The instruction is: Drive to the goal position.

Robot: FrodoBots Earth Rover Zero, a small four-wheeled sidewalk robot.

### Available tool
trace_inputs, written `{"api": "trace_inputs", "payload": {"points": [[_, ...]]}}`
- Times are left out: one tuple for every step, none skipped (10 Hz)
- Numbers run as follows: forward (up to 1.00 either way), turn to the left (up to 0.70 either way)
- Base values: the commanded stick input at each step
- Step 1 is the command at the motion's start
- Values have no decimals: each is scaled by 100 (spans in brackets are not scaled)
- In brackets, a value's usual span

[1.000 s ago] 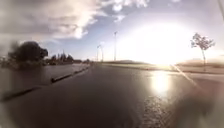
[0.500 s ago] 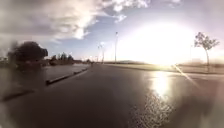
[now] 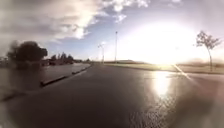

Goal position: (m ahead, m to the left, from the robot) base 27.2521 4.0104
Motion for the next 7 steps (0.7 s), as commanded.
{"api": "trace_inputs", "payload": {"points": [[70,0],[70,0],[70,0],[70,0],[70,0],[70,0],[70,0]]}}
